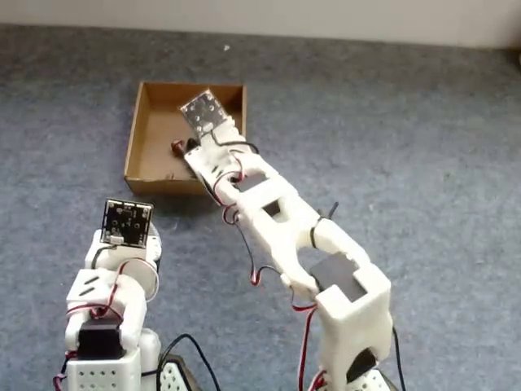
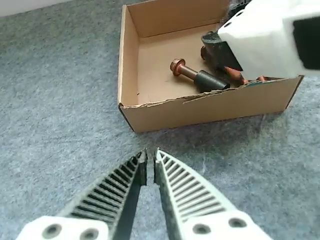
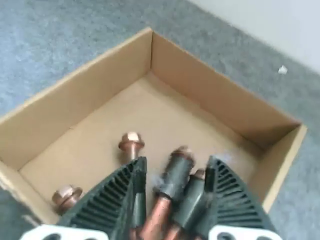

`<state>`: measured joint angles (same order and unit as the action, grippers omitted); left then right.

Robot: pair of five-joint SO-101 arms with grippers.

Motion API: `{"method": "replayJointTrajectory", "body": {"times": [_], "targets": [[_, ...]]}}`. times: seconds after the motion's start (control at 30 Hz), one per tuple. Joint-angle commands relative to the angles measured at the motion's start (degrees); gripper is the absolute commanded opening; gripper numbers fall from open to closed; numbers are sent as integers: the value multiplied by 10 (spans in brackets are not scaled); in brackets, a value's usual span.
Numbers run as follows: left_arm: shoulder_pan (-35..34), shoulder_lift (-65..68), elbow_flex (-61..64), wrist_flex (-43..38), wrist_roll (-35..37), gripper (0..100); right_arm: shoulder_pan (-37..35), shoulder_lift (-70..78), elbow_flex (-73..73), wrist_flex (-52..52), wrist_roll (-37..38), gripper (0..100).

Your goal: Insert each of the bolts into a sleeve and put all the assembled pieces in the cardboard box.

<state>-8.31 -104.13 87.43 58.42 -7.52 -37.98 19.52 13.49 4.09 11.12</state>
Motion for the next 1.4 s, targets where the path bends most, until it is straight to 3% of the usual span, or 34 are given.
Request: {"method": "replayJointTrajectory", "body": {"times": [0.0,0.13,0.33,0.57,1.0,1.37], "targets": [[-5,-5,-1,-13,-6,53,-5,-92,-31,51,-6,177],[-5,-5,-1,-13,-6,53,-14,-192,45,132,-6,177],[-5,-5,-1,-13,-6,53,-4,-363,233,140,-6,175],[-3,-5,0,-13,-6,53,24,-582,425,140,-6,2],[12,-6,-6,-12,-6,53,157,-959,712,141,-9,5],[28,-6,-7,-11,-6,52,191,-1215,880,142,-8,5]]}}
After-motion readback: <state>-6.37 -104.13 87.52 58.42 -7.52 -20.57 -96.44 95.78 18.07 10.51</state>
